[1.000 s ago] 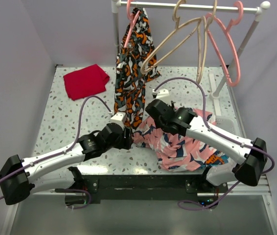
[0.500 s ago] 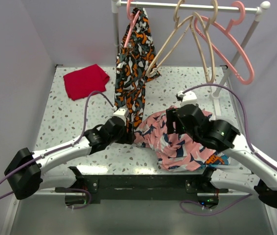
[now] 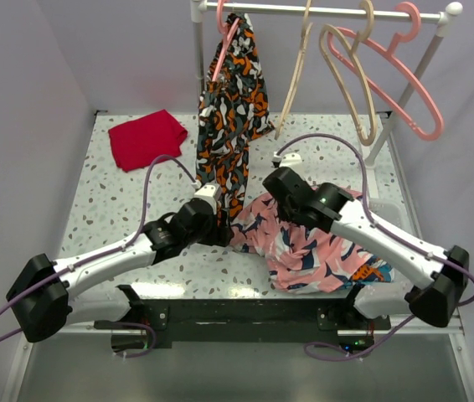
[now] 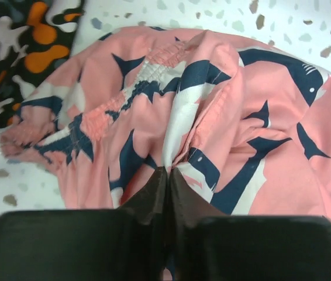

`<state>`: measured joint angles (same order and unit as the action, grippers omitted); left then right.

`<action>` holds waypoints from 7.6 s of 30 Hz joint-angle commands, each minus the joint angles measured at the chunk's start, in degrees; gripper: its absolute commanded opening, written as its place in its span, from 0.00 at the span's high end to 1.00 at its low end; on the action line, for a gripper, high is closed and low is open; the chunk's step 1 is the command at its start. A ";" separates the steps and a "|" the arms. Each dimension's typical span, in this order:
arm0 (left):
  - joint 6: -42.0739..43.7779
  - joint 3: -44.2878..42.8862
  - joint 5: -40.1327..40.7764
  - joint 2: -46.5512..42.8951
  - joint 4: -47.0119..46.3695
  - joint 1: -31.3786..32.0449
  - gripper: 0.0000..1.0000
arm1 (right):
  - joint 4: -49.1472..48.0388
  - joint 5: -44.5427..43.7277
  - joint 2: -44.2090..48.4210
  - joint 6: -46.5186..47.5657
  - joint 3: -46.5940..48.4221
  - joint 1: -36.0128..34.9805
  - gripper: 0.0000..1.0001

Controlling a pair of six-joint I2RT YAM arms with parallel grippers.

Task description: Place the shorts on the hanger

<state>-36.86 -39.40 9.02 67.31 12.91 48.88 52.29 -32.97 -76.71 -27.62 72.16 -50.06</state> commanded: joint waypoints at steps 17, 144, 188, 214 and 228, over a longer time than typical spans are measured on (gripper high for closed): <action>2.41 -2.18 -1.89 -1.83 -0.07 -1.86 0.39 | 4.57 34.55 39.51 -3.75 -15.20 -2.23 1.00; 10.50 -15.89 2.67 -15.28 20.67 -11.00 1.00 | -12.57 -7.90 -21.39 3.09 52.39 10.51 0.43; 10.23 -14.04 1.27 -16.60 19.79 -11.09 1.00 | -21.09 3.53 -8.99 19.09 38.76 16.49 1.00; 0.48 -0.86 13.13 -15.02 15.84 -12.32 1.00 | 5.96 43.42 25.99 3.19 5.46 16.23 1.00; -1.28 -1.38 15.15 -12.03 13.99 -14.61 1.00 | 15.13 62.76 27.05 6.79 0.97 16.22 1.00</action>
<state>-37.12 -39.07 22.52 54.48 30.06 34.79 67.05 21.91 -49.82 -22.96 72.16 -33.74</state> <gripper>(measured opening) 0.038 0.081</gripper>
